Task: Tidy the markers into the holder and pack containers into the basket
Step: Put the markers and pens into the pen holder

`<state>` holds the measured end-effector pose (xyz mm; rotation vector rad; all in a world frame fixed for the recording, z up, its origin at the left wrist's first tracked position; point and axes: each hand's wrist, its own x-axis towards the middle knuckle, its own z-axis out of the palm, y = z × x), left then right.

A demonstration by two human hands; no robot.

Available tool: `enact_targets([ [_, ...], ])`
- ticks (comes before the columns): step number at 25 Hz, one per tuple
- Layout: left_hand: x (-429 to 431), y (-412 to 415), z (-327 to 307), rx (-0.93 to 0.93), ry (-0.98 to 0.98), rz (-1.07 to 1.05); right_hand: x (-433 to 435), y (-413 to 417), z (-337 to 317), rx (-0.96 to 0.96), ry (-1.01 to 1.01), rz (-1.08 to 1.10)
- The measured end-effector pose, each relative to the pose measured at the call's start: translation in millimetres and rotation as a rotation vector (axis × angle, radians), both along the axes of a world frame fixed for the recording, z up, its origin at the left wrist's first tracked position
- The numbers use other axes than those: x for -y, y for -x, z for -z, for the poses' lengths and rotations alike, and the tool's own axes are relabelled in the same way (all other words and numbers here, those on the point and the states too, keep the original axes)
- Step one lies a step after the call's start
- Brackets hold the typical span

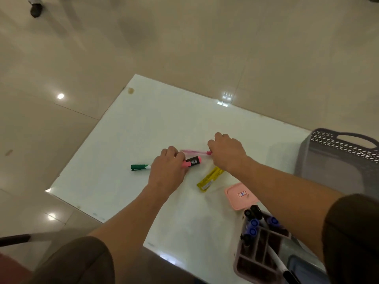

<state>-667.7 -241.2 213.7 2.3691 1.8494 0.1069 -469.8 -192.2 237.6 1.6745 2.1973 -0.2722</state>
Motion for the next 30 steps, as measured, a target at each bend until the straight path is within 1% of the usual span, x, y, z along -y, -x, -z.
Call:
enact_targets([
  [2,2.3,-0.1,-12.3,0.066,-0.003,-0.027,0.9,-4.9,-9.4,-0.065,0.018,0.017],
  [3,4.6,-1.1,-20.8,0.133,-0.005,-0.064,1.7,-10.4,-20.0,-0.136,0.037,0.069],
  [5,14.5,-3.9,-45.8,0.331,-0.024,-0.107,5.9,-27.1,-46.9,-0.339,0.053,0.199],
  [6,20.5,-7.2,-60.6,0.418,-0.056,-0.071,10.8,-37.6,-62.4,-0.429,0.032,0.244],
  [8,33.1,-20.9,-95.4,0.549,-0.109,0.052,27.7,-59.8,-97.3,-0.534,-0.035,0.275],
  [11,48.4,-53.6,-150.1,0.644,-0.148,0.143,62.7,-90.4,-149.9,-0.604,-0.152,0.3],
  [13,69.5,-76.8,-183.9,0.6,-0.166,0.157,98.6,-110.0,-183.0,-0.614,-0.228,0.325],
  [15,104.2,-97.0,-207.9,0.506,-0.182,0.176,143.2,-127.7,-209.6,-0.62,-0.296,0.344],
  [18,172.0,-116.8,-213.3,0.445,-0.16,0.194,207.7,-141.7,-225.3,-0.576,-0.338,0.348],
  [20,213.6,-126.0,-197.7,0.405,-0.112,0.152,239.9,-143.1,-218.3,-0.534,-0.309,0.352],
  [23,246.9,-135.9,-167.6,0.333,0.083,-0.006,260.9,-136.3,-190.0,-0.468,-0.209,0.325],
  [24,250.4,-137.2,-159.9,0.309,0.116,-0.045,261.6,-133.1,-178.9,-0.445,-0.189,0.312],
  [27,251.9,-142.6,-145.9,0.239,0.154,-0.099,255.8,-121.2,-157.4,-0.398,-0.148,0.292],
  [30,248.6,-148.5,-128.1,0.23,0.147,-0.141,246.0,-107.8,-145.1,-0.352,-0.095,0.247],
])
